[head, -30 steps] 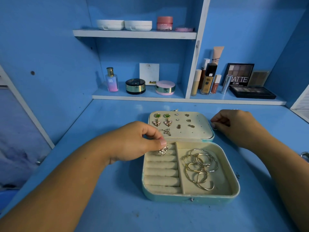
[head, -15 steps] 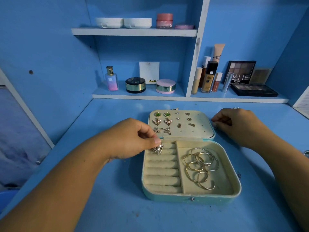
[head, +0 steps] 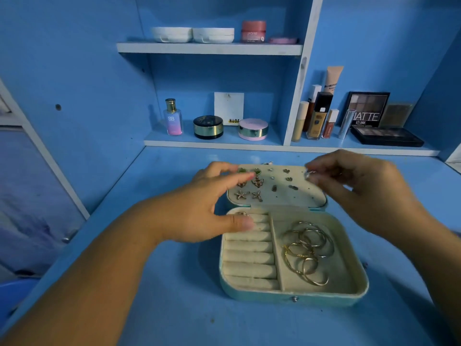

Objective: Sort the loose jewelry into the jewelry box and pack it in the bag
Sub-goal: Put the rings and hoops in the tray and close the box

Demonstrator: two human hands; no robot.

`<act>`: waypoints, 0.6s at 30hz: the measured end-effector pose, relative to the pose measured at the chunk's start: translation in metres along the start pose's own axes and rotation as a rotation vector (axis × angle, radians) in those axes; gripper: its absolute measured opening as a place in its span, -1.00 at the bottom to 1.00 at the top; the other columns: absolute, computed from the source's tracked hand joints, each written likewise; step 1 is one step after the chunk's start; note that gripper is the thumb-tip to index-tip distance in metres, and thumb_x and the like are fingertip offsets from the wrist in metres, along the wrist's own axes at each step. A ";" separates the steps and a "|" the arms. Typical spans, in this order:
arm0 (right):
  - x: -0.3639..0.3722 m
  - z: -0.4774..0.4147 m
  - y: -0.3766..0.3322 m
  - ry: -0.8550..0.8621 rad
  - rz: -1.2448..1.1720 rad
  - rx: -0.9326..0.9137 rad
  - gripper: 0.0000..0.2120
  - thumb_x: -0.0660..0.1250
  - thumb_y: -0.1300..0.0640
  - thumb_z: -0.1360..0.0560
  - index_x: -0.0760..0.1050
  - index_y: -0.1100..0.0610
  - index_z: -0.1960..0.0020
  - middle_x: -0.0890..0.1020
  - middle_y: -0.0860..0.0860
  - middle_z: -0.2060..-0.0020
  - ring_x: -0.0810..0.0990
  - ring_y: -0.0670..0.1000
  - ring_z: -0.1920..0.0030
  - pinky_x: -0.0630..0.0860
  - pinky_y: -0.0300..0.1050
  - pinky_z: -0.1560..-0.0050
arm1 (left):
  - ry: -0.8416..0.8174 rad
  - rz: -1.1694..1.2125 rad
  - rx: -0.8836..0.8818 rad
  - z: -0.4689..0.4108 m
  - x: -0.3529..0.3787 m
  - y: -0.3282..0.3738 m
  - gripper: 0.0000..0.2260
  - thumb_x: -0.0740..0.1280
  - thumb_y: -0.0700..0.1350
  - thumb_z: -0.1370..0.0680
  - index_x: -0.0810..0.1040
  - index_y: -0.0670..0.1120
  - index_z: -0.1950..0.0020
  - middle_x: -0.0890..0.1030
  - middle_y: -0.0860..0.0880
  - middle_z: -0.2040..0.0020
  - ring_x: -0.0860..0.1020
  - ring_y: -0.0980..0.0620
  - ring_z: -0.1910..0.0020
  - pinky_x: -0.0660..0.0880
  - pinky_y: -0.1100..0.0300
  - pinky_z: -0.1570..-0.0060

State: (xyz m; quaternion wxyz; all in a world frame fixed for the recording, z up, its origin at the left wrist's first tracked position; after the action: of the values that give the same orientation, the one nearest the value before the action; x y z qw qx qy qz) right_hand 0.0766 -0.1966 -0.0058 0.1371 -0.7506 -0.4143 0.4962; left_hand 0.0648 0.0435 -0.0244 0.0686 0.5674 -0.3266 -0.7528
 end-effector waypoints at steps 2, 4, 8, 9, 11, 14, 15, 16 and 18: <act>0.013 0.010 -0.014 -0.132 -0.049 -0.078 -0.76 0.46 0.14 -0.39 0.59 -0.21 0.09 0.68 -0.19 0.23 0.63 -0.24 0.16 0.49 -0.49 0.07 | -0.169 -0.037 -0.041 0.006 0.001 -0.001 -0.02 0.37 0.39 -0.23 -0.11 0.38 -0.52 -0.24 0.49 -0.44 0.18 0.29 -0.43 0.30 0.31 -0.33; 0.026 0.015 -0.019 -0.229 -0.083 -0.098 -0.79 0.48 0.12 -0.37 0.62 -0.20 0.13 0.68 -0.21 0.22 0.64 -0.22 0.17 0.52 -0.41 0.08 | -0.276 -0.091 -0.074 0.007 0.003 -0.004 0.13 0.48 0.35 -0.19 -0.25 0.37 -0.50 -0.41 0.46 -0.42 -0.02 0.33 -0.48 0.18 0.34 -0.38; 0.042 0.019 -0.022 -0.307 -0.076 -0.145 -0.83 0.49 0.10 -0.38 0.63 -0.12 0.09 0.65 -0.26 0.17 0.62 -0.24 0.18 0.51 -0.41 0.13 | -0.343 -0.156 -0.083 0.006 0.011 -0.007 0.30 0.58 0.29 -0.15 -0.46 0.34 -0.43 -0.55 0.35 -0.39 -0.35 0.26 -0.48 -0.06 0.19 -0.52; 0.044 0.020 -0.022 -0.311 -0.070 -0.152 -0.85 0.49 0.10 -0.38 0.63 -0.10 0.08 0.65 -0.26 0.17 0.62 -0.24 0.18 0.51 -0.39 0.13 | -0.354 -0.170 -0.087 0.006 0.013 -0.008 0.32 0.58 0.30 -0.14 -0.49 0.34 -0.41 -0.58 0.34 -0.37 -0.36 0.21 -0.49 -0.07 0.14 -0.54; 0.045 0.020 -0.022 -0.311 -0.055 -0.159 -0.87 0.48 0.09 -0.39 0.64 -0.08 0.08 0.65 -0.26 0.18 0.62 -0.26 0.18 0.52 -0.38 0.13 | -0.363 -0.190 -0.096 0.005 0.016 -0.008 0.34 0.56 0.36 -0.09 -0.53 0.36 -0.36 -0.61 0.33 -0.35 -0.36 0.11 -0.51 -0.03 0.02 -0.56; 0.046 0.020 -0.023 -0.310 -0.049 -0.163 -0.87 0.49 0.08 -0.38 0.64 -0.08 0.08 0.66 -0.24 0.19 0.62 -0.26 0.17 0.54 -0.32 0.12 | -0.359 -0.189 -0.104 0.006 0.017 -0.008 0.33 0.50 0.44 0.00 -0.54 0.41 -0.32 -0.62 0.35 -0.32 -0.35 -0.02 -0.53 0.00 -0.09 -0.55; 0.046 0.020 -0.024 -0.311 -0.050 -0.167 -0.87 0.49 0.08 -0.38 0.64 -0.07 0.08 0.67 -0.24 0.20 0.62 -0.26 0.17 0.54 -0.31 0.12 | -0.358 -0.189 -0.105 0.006 0.017 -0.008 0.33 0.49 0.44 0.01 -0.54 0.41 -0.32 -0.62 0.35 -0.32 -0.35 -0.04 -0.53 0.00 -0.10 -0.55; 0.046 0.020 -0.024 -0.311 -0.049 -0.172 -0.87 0.49 0.08 -0.39 0.64 -0.08 0.08 0.67 -0.23 0.21 0.62 -0.27 0.17 0.54 -0.31 0.12 | -0.357 -0.184 -0.109 0.006 0.017 -0.008 0.32 0.50 0.44 0.00 -0.53 0.42 -0.32 -0.62 0.36 -0.32 -0.35 -0.05 -0.53 0.00 -0.11 -0.54; 0.047 0.020 -0.024 -0.307 -0.036 -0.178 -0.87 0.48 0.06 -0.39 0.64 -0.08 0.07 0.67 -0.22 0.22 0.63 -0.25 0.16 0.54 -0.29 0.11 | -0.354 -0.163 -0.117 0.006 0.017 -0.007 0.32 0.52 0.42 -0.01 -0.51 0.43 -0.33 -0.62 0.37 -0.32 -0.34 -0.05 -0.54 0.01 -0.12 -0.54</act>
State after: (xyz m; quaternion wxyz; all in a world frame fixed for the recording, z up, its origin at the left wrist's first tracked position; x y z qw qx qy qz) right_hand 0.0556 -0.1496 -0.0301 0.0141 -0.6678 -0.4861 0.5636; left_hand 0.0558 0.0433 -0.0416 -0.0183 0.4457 -0.2421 -0.8617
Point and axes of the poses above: each hand's wrist, its own z-axis away from the middle knuckle, its own x-axis out of the palm, y = z × x, the point moved 3 cm from there along -z, towards the middle knuckle
